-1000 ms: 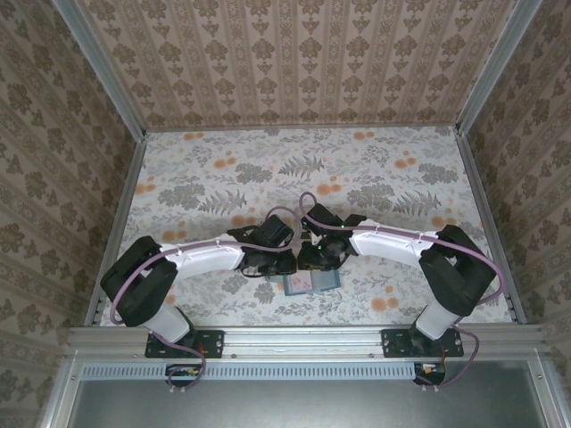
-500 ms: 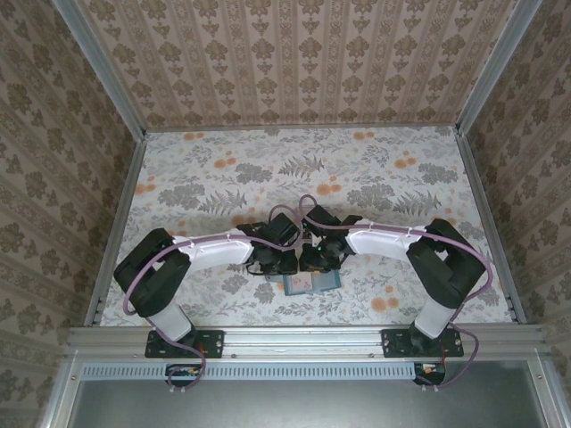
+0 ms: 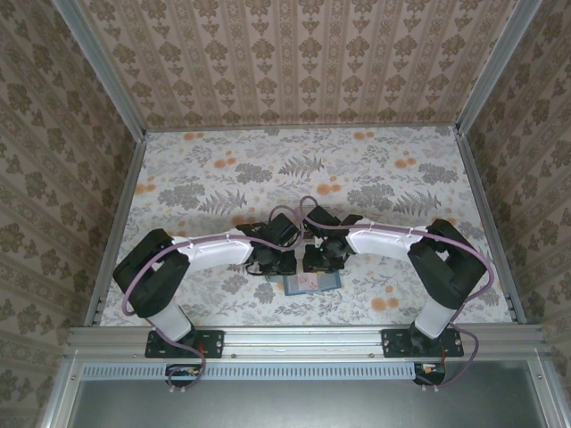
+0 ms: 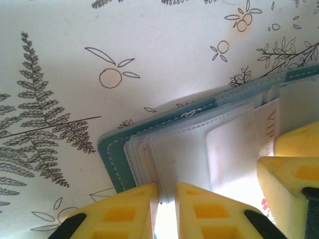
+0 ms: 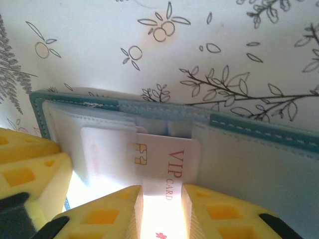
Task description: Take the credit cards out of the card holder
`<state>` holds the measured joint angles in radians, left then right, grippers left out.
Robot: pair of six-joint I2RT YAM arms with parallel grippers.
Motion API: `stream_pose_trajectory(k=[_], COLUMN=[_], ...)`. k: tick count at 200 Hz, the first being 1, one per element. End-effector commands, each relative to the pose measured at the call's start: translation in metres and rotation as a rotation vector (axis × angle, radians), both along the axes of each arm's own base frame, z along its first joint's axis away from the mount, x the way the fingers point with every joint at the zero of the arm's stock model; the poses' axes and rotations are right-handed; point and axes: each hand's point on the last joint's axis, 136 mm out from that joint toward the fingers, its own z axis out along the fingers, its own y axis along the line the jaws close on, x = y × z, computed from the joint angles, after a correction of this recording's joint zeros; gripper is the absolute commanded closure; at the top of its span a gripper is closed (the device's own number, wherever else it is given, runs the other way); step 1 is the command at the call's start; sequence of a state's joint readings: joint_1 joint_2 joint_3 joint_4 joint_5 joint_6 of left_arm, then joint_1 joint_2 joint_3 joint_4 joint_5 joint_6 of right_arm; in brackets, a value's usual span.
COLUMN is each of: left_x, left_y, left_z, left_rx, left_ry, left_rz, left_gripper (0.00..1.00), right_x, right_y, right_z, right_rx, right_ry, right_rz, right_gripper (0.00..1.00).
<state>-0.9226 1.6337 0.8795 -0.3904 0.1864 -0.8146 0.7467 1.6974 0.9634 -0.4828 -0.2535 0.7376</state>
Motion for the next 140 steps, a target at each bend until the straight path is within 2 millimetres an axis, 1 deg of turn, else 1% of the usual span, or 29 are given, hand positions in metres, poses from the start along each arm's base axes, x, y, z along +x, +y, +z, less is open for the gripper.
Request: stream_pose_trajectory(k=[1,4,20,45,75,107,140], left_x=[-0.015,-0.014,-0.013,-0.012,-0.007,-0.001,0.001], left_y=[0.029,0.030,0.031,0.036,0.044,0.043,0.032], left_z=[-0.015,-0.016,-0.015,-0.014,-0.010,0.005,0.023], left_rx=[0.124,0.124,0.125,0.129,0.121,0.086,0.029], left_ry=[0.021,0.021,0.015,0.008,-0.001,-0.032,-0.055], left_rz=[-0.028,-0.027,-0.028,-0.025,-0.012,-0.013,-0.012], left_gripper=[0.82,0.82,0.82,0.83,0.83,0.83,0.82], right_x=[-0.007,-0.004,-0.003,-0.002,-0.003,-0.003,-0.004], right_y=[-0.005,0.000,0.004,0.007,0.008,0.011,0.012], right_z=[0.009,0.012,0.019,0.028,0.032,0.031,0.027], right_rx=[-0.018,0.006,0.039,0.071,0.079,0.091,0.097], right_ry=[0.005,-0.013,-0.017,-0.033,-0.032,-0.024,-0.013], right_rz=[0.005,0.005,0.004,-0.004,-0.002,-0.003,-0.002], right_gripper=[0.71,0.71,0.70,0.69,0.69,0.69,0.69])
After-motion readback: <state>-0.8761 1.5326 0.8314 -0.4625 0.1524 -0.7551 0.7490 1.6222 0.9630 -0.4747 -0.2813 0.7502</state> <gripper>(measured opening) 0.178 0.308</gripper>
